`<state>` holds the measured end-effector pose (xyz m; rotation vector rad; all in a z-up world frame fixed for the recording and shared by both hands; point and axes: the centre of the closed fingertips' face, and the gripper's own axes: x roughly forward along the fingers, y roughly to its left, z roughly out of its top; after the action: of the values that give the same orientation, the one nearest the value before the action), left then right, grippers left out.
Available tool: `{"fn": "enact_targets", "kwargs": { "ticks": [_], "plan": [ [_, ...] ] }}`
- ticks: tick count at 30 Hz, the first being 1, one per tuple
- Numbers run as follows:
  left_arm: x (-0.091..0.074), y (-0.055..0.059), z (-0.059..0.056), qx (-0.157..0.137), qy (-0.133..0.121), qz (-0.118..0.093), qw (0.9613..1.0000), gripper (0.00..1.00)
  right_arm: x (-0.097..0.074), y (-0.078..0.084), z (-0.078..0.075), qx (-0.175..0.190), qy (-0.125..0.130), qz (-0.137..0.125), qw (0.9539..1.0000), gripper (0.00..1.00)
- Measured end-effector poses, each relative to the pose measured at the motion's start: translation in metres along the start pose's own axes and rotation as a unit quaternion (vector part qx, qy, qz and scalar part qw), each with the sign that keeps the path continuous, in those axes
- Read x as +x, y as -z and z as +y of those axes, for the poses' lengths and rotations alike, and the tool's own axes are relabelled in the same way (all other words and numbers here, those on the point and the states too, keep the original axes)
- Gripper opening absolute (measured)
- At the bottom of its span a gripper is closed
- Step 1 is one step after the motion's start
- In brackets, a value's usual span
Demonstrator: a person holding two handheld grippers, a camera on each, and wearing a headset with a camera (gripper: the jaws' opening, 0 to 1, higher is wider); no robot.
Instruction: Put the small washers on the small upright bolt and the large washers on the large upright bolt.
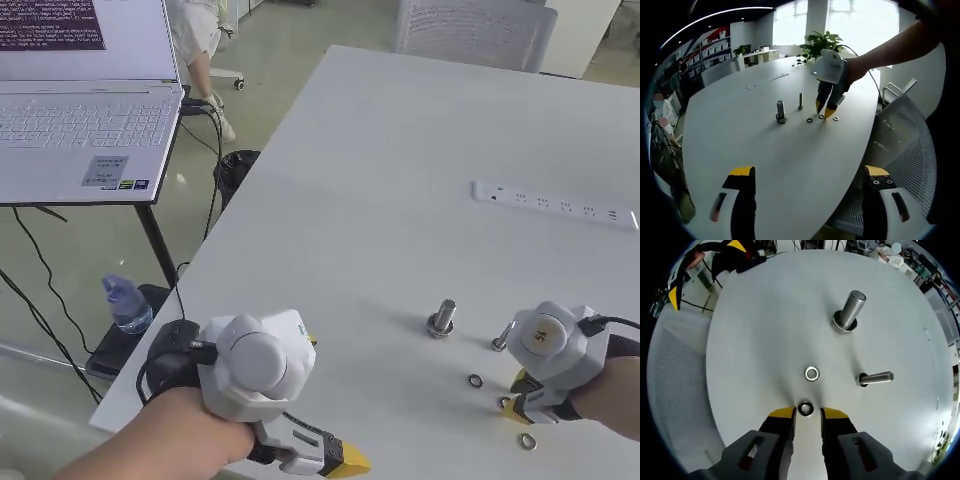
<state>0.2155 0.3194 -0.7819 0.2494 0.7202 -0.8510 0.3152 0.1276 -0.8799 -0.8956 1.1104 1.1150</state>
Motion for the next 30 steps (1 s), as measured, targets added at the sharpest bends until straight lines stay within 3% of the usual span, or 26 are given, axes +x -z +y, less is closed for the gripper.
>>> {"fn": "enact_targets", "kwargs": {
  "ticks": [12,23,30],
  "plan": [
    [-0.0025,0.0003,-0.0006,-0.006,-0.003,-0.005,1.0000,0.87,0.0004,-0.0006,0.0034,-0.002,0.007,0.007,1.0000,0.15],
    [-0.0014,0.0011,-0.0042,-0.005,-0.002,-0.003,1.0000,0.86,0.0018,-0.0018,0.0047,-0.008,0.006,0.055,0.9984,0.13],
    [-0.0016,-0.0004,-0.0045,-0.005,-0.005,-0.003,1.0000,0.85,0.0003,0.0008,0.0045,0.003,0.007,0.045,0.9990,0.12]
  ]
}}
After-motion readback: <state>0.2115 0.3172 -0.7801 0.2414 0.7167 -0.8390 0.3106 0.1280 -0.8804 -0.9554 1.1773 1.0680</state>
